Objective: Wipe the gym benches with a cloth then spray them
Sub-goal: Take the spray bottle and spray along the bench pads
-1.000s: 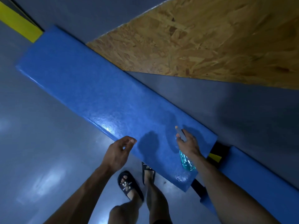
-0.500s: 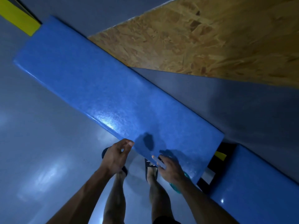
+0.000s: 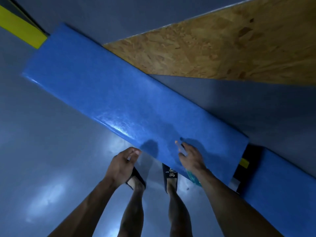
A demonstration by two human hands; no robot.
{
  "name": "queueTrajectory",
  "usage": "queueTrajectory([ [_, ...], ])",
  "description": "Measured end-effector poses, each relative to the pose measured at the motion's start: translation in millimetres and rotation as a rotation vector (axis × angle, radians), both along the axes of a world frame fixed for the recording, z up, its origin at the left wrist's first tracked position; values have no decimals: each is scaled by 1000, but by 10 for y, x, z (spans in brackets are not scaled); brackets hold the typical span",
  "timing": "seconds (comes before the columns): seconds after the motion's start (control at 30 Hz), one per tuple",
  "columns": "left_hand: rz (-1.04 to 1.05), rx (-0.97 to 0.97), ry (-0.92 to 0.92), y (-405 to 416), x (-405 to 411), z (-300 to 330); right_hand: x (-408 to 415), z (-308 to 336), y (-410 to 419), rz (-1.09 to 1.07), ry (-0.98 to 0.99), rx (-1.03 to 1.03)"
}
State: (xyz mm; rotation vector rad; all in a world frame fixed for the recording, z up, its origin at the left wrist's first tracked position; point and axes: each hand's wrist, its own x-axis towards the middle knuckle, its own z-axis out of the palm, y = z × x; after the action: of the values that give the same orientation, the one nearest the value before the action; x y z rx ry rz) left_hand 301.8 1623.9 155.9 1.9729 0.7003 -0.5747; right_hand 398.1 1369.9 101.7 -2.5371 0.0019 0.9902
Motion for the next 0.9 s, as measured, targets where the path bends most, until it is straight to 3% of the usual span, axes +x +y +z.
queueTrajectory([
  [0.27,-25,-22,-12,432,12,29,434,53,111,-447,-152,87],
  [0.4,-22,-31,-22,617,35,55,507,64,221,-414,-168,-17],
  [0.73,16,-80,3,967,151,93,878,-72,674,-516,-253,191],
  [0.9,-1,-53,-10,1092,230,30,948,87,1068,-447,-213,91],
])
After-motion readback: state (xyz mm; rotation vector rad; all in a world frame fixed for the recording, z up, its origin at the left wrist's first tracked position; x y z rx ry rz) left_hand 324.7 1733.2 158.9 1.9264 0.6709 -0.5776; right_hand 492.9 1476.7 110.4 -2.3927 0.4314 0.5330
